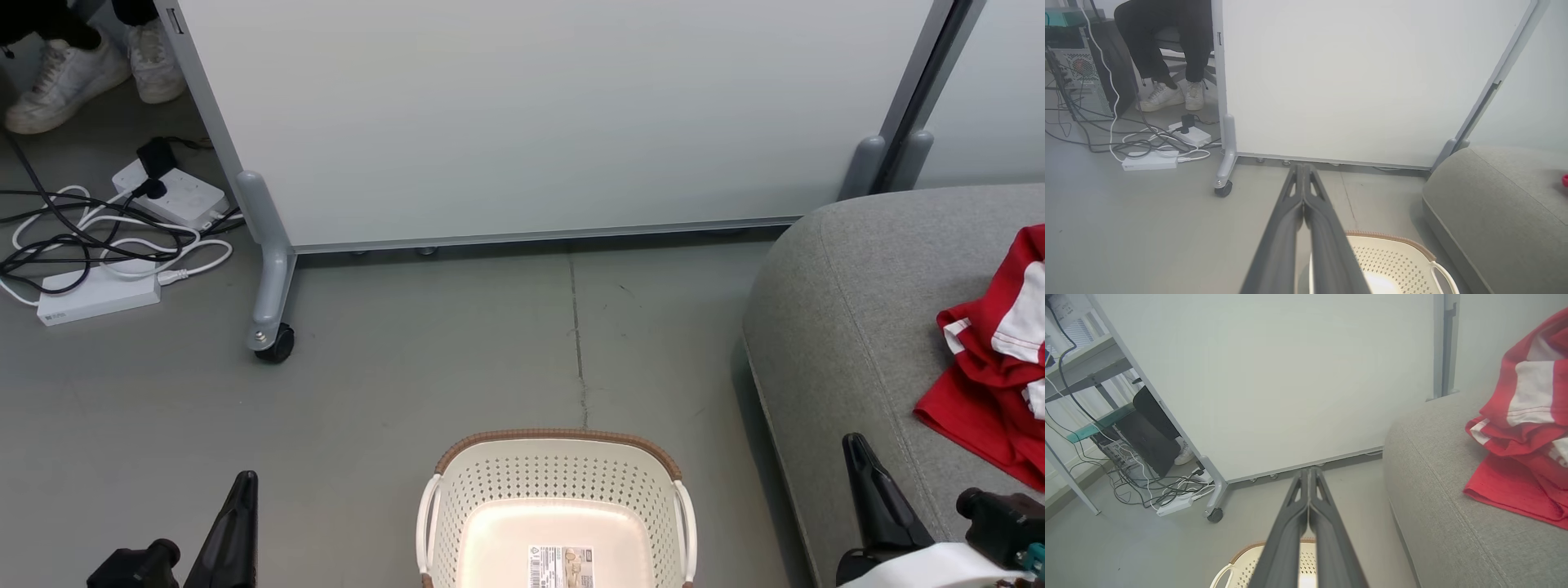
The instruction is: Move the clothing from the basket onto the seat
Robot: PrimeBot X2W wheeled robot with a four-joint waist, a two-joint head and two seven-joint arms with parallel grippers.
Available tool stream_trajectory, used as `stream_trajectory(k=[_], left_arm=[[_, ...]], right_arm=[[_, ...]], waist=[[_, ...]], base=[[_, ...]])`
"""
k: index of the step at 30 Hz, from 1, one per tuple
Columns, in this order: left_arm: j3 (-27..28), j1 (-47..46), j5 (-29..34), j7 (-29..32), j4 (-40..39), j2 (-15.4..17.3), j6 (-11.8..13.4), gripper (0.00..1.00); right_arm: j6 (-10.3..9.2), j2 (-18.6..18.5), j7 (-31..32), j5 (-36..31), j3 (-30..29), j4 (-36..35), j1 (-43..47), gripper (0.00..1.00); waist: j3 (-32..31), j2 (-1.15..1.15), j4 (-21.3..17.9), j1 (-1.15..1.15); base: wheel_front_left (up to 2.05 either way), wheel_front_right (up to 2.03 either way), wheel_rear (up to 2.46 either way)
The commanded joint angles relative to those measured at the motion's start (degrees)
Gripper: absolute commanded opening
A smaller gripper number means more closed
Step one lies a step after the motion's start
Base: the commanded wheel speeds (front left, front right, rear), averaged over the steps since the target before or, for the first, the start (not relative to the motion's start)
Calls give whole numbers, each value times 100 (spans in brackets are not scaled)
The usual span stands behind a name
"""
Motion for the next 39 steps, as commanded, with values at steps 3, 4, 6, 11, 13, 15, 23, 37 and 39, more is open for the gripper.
stream_trajectory(k=[3, 4, 6, 11, 13, 15, 23, 37, 39], left_arm=[[174, -221, -493, 123, -54, -7, -69, 0], [199, -236, -588, 150, -50, -20, -80, 0], [247, -264, -775, 203, -41, -45, -102, 0], [384, -352, -1310, 354, -13, -116, -166, 0], [426, -376, -1478, 402, -4, -140, -186, 0], [468, -400, -1644, 449, 6, -163, -205, 0], [630, -499, -2276, 629, 41, -250, -283, 0], [864, -652, -3188, 889, 94, -378, -392, 0], [898, -674, -3319, 927, 101, -395, -404, 0]], right_arm=[[0, -63, 70, 543, -11, 32, -262, 0], [0, -67, 83, 647, -10, 57, -289, 0], [0, -74, 110, 851, -8, 105, -338, 0], [0, -92, 187, 1433, -5, 237, -477, 0], [0, -97, 214, 1615, -5, 278, -520, 0], [0, -102, 236, 1795, -5, 316, -561, 0], [0, -117, 336, 2472, -10, 469, -717, 0], [1, -131, 481, 3447, -28, 685, -947, 0], [1, -133, 504, 3582, -32, 714, -982, 0]], waist=[[3, 0, -13, 0], [4, 0, -17, 0], [6, 0, -23, 0], [11, 0, -41, 0], [13, 0, -47, 0], [15, 0, -53, 0], [22, 0, -77, 0], [34, 0, -117, 0], [36, 0, -123, 0]], base=[[0, 0, 0], [0, 0, 0], [0, 0, 0], [0, 0, 0], [0, 0, 0], [0, 0, 0], [0, 0, 0], [0, 0, 0], [0, 0, 0]])
